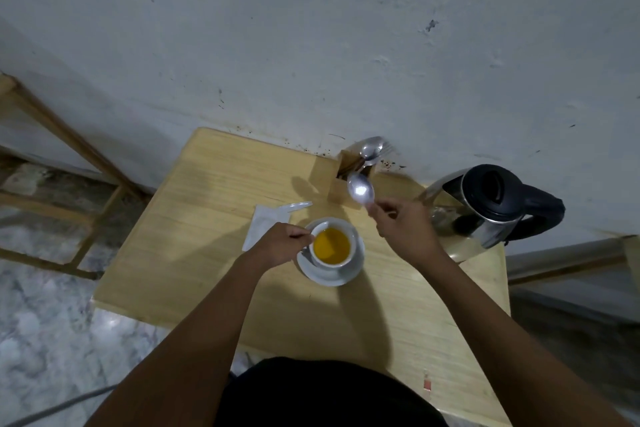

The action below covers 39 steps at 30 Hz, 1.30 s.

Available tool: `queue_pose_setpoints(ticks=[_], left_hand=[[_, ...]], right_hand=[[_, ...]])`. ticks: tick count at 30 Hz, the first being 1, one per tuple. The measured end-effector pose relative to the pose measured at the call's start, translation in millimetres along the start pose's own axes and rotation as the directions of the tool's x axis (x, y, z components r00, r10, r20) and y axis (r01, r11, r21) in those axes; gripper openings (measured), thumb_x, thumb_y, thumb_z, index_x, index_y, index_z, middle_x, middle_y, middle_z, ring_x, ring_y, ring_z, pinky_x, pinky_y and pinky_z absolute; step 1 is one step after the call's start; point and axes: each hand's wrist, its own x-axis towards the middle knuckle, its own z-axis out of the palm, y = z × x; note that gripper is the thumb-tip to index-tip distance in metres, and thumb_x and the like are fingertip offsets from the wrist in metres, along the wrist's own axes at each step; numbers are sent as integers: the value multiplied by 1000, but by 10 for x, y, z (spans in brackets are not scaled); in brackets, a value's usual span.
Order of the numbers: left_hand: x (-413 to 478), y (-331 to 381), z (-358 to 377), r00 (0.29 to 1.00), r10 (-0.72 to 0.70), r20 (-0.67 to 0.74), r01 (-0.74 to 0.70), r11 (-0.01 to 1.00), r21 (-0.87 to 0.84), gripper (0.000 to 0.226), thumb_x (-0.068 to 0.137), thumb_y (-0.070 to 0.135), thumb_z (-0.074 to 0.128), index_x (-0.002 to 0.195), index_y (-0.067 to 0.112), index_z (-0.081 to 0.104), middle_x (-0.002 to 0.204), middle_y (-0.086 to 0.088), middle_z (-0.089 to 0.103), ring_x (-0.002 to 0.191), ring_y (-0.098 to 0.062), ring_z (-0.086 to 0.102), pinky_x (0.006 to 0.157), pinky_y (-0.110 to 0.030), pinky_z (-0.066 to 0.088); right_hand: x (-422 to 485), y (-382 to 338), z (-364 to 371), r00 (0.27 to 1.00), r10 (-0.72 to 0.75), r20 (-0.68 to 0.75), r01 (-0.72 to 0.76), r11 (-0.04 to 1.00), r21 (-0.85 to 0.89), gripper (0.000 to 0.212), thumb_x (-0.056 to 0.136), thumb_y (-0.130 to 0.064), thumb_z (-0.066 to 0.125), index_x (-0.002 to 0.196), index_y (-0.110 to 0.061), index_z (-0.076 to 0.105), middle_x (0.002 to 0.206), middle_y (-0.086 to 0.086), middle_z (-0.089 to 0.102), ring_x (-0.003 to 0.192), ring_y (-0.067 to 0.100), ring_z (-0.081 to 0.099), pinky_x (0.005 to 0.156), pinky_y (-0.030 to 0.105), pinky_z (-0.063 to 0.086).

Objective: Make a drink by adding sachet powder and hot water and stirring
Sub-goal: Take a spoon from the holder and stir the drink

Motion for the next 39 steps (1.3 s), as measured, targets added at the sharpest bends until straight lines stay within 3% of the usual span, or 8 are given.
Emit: queue_pose_setpoints(ticks=[4,9,12,15,19,25,30,39], left_hand=[[-45,-10,61,998,38,-54,-38,999,1,27,91,27,60,112,12,70,82,5,67,69,-3,57,70,-23,45],[-80,-32,85,994,68,-80,-68,998,15,30,92,28,59,116,12,68,84,2,68,68,-4,58,70,-25,47],[-89,-35,99,992,87,-91,-84,996,36,30,93,27,59,117,11,67,83,2,67,67,-1,57,64,-22,46],[-95,-45,108,991,102,-92,-97,994,58,30,93,27,58,117,11,67,86,0,67,67,-1,56,67,-22,45],[-83,-49,95,989,115,-89,-108,991,81,29,93,28,58,114,12,69,87,1,68,68,-1,57,65,-21,46],[-69,-70,82,990,115,-75,-108,990,86,30,92,30,58,114,13,69,85,5,67,77,-2,61,74,-26,50],[-71,-72,79,992,106,-68,-101,992,71,30,92,31,59,115,15,68,88,4,68,77,-6,61,78,-29,50],[-60,-53,77,993,106,-61,-100,991,91,29,93,28,58,116,13,68,96,0,67,77,-6,59,74,-27,46]], right_hand=[[-181,192,63,967,174,186,-177,984,0,23,96,-17,59,99,1,72,66,10,55,62,15,45,59,28,36],[-266,276,199,976,138,167,-77,941,-329,32,100,-35,49,126,-27,64,89,-1,70,77,19,64,65,31,48],[-251,269,237,967,145,211,-29,881,-472,35,100,-27,45,127,-14,63,120,10,67,103,27,63,80,35,51],[-248,221,257,947,152,282,23,847,-531,31,99,-21,45,116,-8,67,119,13,67,99,27,63,80,37,52],[-237,181,261,954,143,263,71,745,-663,32,102,-33,38,126,-31,60,125,0,64,107,26,61,83,37,51],[-235,131,253,911,199,361,170,616,-769,30,99,-22,39,125,-14,52,119,8,63,99,28,61,71,34,44],[-239,149,227,925,59,376,300,496,-815,31,102,-32,38,127,-36,57,116,-4,68,99,21,65,71,34,50],[-177,-111,392,910,1,415,392,327,-860,18,97,-19,45,109,-19,59,93,4,68,66,24,51,52,30,33]])
